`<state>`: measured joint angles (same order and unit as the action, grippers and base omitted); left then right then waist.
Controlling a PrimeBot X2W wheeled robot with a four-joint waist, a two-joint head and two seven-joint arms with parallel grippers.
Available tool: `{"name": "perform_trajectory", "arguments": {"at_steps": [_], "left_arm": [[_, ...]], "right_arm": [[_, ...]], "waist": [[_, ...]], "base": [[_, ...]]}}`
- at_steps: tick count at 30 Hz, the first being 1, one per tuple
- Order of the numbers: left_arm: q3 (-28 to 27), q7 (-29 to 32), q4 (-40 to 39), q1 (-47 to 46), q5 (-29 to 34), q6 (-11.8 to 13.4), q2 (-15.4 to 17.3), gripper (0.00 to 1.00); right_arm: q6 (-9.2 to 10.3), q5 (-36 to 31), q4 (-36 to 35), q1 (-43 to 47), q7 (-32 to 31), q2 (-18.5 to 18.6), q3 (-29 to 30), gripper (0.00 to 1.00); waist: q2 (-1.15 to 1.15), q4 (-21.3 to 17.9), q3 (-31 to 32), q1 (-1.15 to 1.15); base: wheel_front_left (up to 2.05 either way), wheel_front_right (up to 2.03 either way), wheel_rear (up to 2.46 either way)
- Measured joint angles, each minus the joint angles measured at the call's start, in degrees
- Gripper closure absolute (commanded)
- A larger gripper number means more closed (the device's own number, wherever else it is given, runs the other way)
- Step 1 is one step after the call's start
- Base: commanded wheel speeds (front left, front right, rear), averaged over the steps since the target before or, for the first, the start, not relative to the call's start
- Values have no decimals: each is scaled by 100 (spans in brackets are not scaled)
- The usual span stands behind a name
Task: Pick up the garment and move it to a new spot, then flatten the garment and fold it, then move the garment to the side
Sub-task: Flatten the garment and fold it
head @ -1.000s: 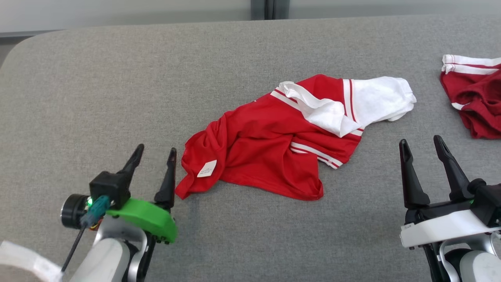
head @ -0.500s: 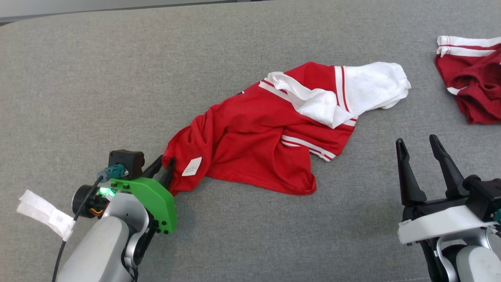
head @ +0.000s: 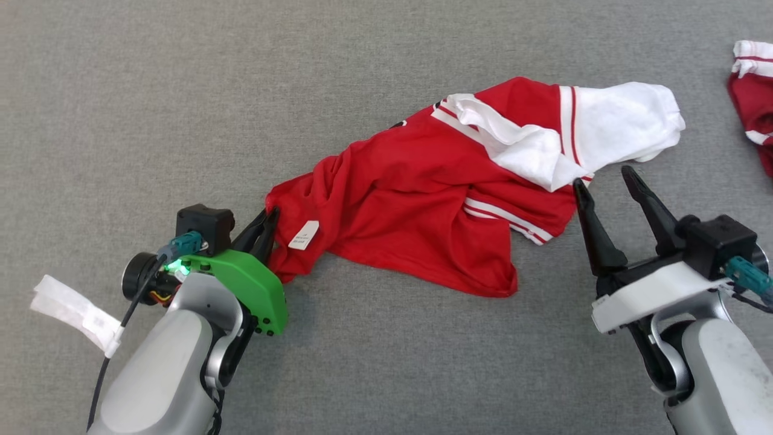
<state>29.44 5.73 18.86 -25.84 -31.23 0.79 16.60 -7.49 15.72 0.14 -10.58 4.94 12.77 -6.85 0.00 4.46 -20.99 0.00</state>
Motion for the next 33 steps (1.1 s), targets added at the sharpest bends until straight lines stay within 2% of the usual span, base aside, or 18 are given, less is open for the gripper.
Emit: {"name": "perform_trajectory", "arguments": {"at_steps": [9,10,11,12,13,18,22,27,33], "left_arm": [[111,-242,-19,-97,73,-10,-146,100],[111,-290,-25,-97,76,-8,-152,100],[111,-341,-29,-97,90,-1,-152,100],[102,-383,-34,-97,91,0,-149,100],[97,-422,-44,-97,102,22,-146,100],[-31,-778,-253,-96,160,142,-113,100],[-269,-1120,-588,-105,222,290,14,100],[-659,-1465,-1399,-232,371,605,292,100],[-1176,-1585,-2547,-489,621,954,757,100]], "right_arm": [[0,390,920,-901,-142,200,-515,0],[0,445,979,-972,-141,205,-547,20],[0,537,1018,-1039,-149,218,-597,58],[0,535,1043,-1088,-156,254,-648,72],[-2,558,1045,-1129,-111,279,-664,100],[0,643,914,-1197,164,430,-638,100],[0,526,554,-1233,478,587,-337,100],[0,327,-232,-1316,580,811,207,100],[0,123,-1415,-1583,442,1044,851,100]], "waist": [[0,373,-249,0],[0,400,-260,0],[0,420,-265,0],[0,429,-266,0],[0,431,-261,0],[0,401,-174,0],[0,351,-44,0],[0,264,214,0],[0,126,565,0]], "base": [[0,0,0],[0,0,0],[0,0,0],[0,0,0],[0,0,0],[0,0,0],[0,0,0],[0,0,0],[0,0,0]]}}
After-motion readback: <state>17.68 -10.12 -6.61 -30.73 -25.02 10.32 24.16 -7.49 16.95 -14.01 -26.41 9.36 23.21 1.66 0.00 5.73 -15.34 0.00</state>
